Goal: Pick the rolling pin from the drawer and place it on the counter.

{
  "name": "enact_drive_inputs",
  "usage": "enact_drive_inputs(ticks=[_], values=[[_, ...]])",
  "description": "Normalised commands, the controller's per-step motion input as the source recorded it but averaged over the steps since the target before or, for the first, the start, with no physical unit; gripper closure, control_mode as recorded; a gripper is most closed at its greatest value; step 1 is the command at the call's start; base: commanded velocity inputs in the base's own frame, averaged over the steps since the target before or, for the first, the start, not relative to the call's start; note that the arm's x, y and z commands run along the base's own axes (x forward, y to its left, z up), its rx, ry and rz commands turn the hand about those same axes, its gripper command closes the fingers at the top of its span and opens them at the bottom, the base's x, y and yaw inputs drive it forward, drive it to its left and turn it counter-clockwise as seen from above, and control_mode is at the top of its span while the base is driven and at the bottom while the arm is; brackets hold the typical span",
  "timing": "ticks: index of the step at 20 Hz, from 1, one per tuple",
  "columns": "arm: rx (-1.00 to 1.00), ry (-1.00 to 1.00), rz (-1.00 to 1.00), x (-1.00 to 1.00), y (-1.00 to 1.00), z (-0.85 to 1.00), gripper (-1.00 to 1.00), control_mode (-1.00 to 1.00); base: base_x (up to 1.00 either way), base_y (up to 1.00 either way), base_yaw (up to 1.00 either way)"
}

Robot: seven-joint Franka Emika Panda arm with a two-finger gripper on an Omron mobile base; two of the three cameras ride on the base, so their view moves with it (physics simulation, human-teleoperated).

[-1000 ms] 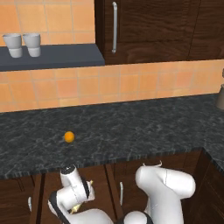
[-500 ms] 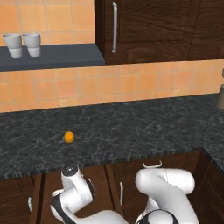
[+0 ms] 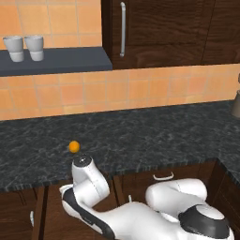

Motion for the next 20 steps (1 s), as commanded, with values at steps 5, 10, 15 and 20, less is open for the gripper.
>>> enact_drive_inputs(ticks=[5,10,15,20], values=[[0.0,0.03,-0.04,0.75,-0.71,0.76,1.0,-1.0,0.0,0.0,0.0],[0.02,0.17,-0.04,1.0,-0.88,0.15,1.0,-1.0,0.0,0.0,0.0],[0.0,0.07,-0.01,1.0,-0.44,-0.06,1.0,-1.0,0.0,0.0,0.0],[0.0,0.0,0.0,0.98,-0.07,-0.21,1.0,-1.0,0.0,0.0,0.0]])
